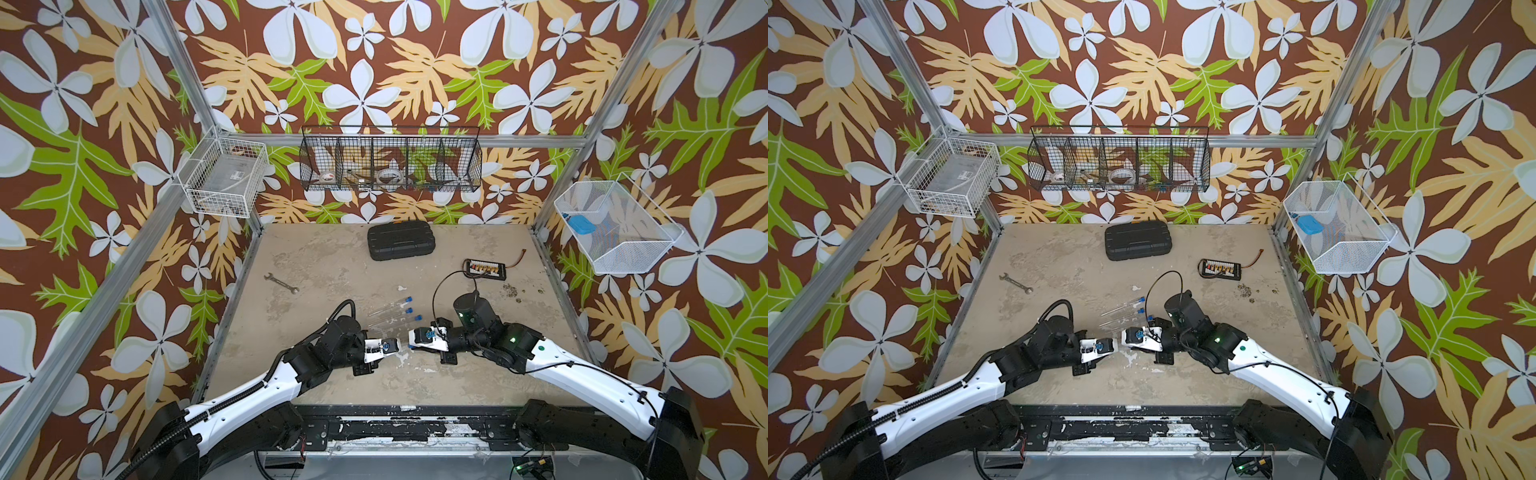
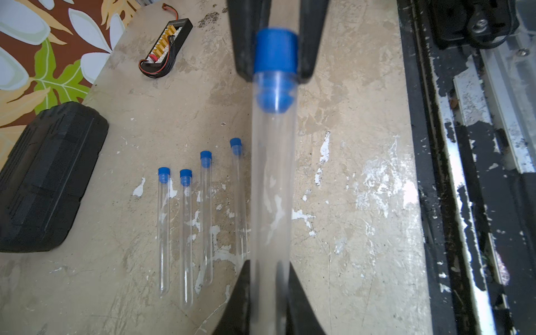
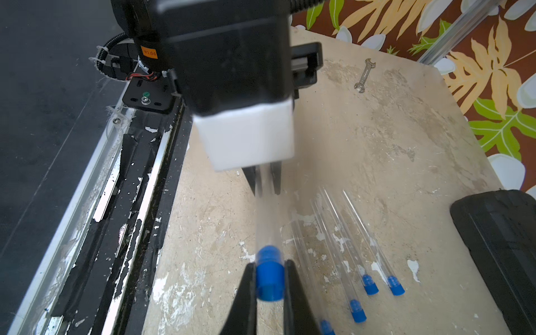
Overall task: Insert stoppers into test tubes
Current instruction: Insert the stopper into the test tube, then place the test tube at the center of the board.
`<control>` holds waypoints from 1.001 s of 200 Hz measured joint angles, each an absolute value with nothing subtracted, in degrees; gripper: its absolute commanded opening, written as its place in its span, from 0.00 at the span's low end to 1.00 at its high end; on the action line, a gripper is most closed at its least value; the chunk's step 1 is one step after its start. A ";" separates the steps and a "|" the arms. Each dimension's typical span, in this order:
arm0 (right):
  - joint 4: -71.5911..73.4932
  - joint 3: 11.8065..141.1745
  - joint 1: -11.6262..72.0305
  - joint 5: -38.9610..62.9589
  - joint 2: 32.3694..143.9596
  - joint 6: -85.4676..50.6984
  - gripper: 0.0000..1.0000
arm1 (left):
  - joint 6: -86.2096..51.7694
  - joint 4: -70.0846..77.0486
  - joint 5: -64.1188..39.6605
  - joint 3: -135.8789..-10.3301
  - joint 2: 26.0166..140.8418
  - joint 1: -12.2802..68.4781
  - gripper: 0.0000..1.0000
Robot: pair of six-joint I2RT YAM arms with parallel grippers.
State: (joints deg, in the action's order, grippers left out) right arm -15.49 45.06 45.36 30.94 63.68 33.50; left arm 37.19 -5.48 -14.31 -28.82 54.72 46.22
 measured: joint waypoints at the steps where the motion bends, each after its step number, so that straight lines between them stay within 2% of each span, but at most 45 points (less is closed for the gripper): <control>1: -15.44 45.06 45.36 30.98 63.75 33.32 0.09 | 37.23 -5.50 -14.24 -28.82 54.70 46.22 0.00; 49: -14.26 45.12 45.36 31.92 64.29 30.63 0.14 | 40.36 -5.04 -12.14 -27.79 52.66 46.22 0.00; 61: -14.50 45.15 45.28 31.90 63.96 30.63 0.22 | 41.45 -4.54 -11.73 -27.79 52.82 46.22 0.00; 76: -15.35 45.47 44.58 32.05 63.05 30.35 0.42 | 42.98 -2.44 -11.62 -27.97 53.65 46.37 0.00; 94: -17.37 47.05 42.94 33.65 60.90 30.48 0.51 | 45.30 -0.12 -11.07 -28.64 54.76 46.24 0.00; 124: -21.10 51.42 38.06 39.55 58.24 30.11 0.53 | 46.57 -1.80 -9.28 -29.85 57.65 43.00 0.00; 148: -19.14 48.45 32.18 41.52 55.42 24.77 0.53 | 46.02 -3.90 -10.44 -31.75 61.23 39.27 0.00; 167: -16.40 45.10 28.93 37.34 54.65 18.02 0.54 | 45.04 -5.89 -11.92 -34.26 64.90 35.11 0.00; 200: -14.98 45.76 28.25 28.73 58.41 10.17 0.53 | 43.64 -8.05 -15.51 -40.49 73.91 27.20 0.00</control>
State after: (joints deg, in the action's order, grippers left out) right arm -14.98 45.76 28.25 28.73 58.41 10.17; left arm 43.64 -8.05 -15.51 -40.49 73.91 27.20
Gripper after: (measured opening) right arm 0.527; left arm 0.172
